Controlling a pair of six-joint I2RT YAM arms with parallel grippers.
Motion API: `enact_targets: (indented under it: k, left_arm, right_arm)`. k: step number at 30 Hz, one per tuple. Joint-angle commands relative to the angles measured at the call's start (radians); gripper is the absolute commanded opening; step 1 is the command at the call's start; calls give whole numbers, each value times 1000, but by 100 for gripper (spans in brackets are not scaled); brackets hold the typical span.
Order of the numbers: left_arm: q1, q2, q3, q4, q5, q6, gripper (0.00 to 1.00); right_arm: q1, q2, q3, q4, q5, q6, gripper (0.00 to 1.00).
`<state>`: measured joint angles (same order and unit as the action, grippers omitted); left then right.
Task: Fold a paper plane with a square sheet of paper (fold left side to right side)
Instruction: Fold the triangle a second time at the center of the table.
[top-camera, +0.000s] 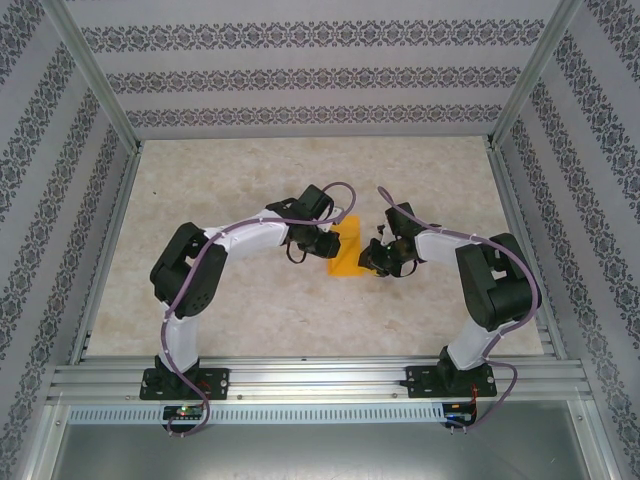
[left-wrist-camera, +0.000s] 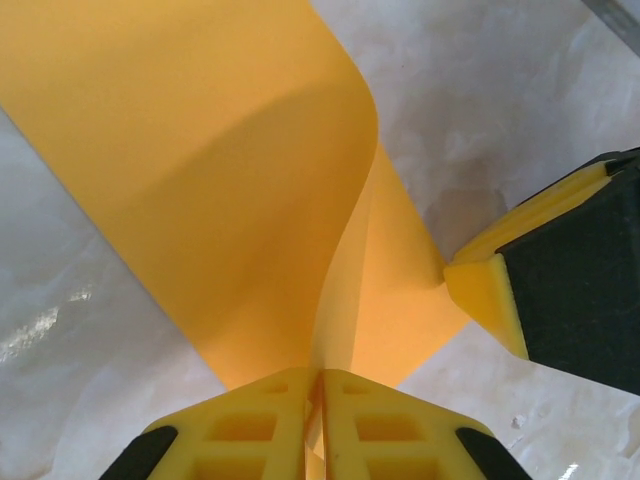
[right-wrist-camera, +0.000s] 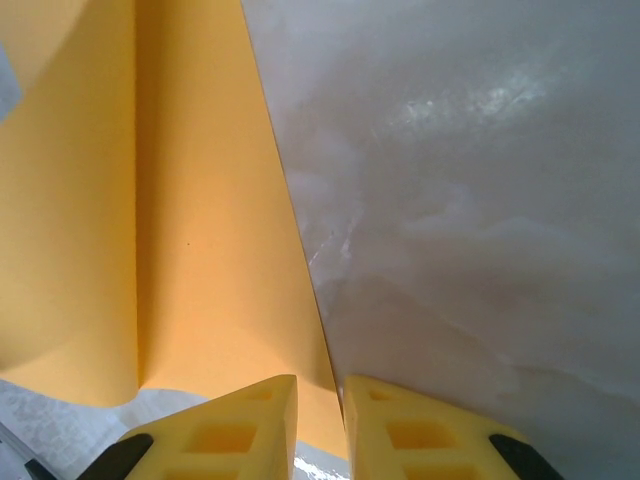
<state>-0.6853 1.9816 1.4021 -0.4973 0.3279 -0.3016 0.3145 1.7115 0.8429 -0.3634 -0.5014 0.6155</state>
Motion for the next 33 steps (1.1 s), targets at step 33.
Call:
enact_targets:
  k: [33]
  left_arm:
    - [21, 77, 79, -72, -50, 59, 15]
  right_arm:
    - [72, 23, 32, -31, 74, -29, 19]
